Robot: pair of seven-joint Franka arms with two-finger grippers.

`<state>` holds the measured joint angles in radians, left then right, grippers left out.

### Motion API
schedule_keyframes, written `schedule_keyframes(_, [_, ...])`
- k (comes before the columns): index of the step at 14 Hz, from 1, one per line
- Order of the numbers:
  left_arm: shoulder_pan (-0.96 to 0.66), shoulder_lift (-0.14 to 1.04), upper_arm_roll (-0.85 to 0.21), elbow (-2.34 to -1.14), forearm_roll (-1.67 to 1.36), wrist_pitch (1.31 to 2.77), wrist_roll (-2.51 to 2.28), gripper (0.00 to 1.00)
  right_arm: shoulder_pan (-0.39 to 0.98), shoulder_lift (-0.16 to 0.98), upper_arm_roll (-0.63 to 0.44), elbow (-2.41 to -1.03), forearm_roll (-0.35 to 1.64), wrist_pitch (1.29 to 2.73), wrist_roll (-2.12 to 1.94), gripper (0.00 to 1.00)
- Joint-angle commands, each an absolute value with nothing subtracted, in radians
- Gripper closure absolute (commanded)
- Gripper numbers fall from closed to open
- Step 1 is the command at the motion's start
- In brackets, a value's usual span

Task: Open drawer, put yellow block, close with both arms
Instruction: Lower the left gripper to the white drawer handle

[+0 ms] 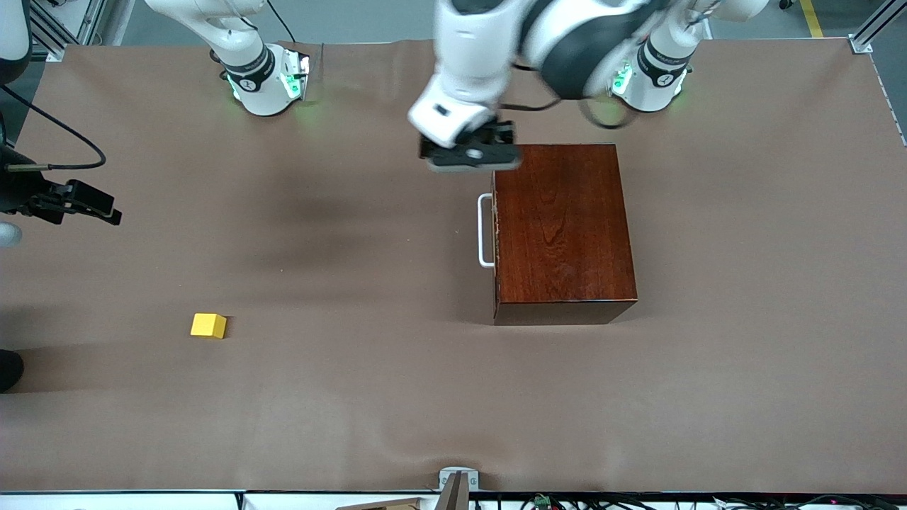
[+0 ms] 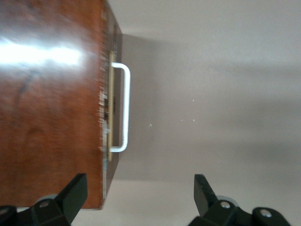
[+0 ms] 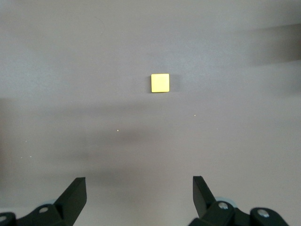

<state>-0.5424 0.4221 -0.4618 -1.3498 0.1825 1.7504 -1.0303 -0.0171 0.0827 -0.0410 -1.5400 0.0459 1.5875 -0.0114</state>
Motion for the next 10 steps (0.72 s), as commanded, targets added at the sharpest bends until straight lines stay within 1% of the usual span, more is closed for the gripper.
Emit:
schedule_keyframes(1, [-0.604, 0.517, -0.433, -1.282, 0.244, 1.741, -1.051, 0.00, -0.012, 0.090, -0.040, -1.532, 0.031, 1.589, 0.002, 0.00])
schedule_keyframes(4, [-0.676, 0.563, -0.335, -1.284, 0.255, 1.741, -1.049, 0.00, -0.012, 0.097, -0.041, -1.532, 0.031, 1.591, 0.002, 0.00])
schedule_keyframes(6, [-0.721, 0.592, -0.289, -1.284, 0.288, 1.741, -1.046, 0.00, -0.012, 0.104, -0.041, -1.532, 0.032, 1.614, 0.002, 0.00])
schedule_keyframes(7, [-0.726, 0.601, -0.282, -1.284, 0.297, 1.741, -1.045, 0.00, -0.012, 0.109, -0.041, -1.534, 0.035, 1.643, 0.002, 0.00])
schedule_keyframes(10, [-0.724, 0.623, -0.282, -1.284, 0.310, 1.746, -1.025, 0.00, -0.012, 0.130, -0.040, -1.534, 0.035, 1.655, 0.003, 0.00])
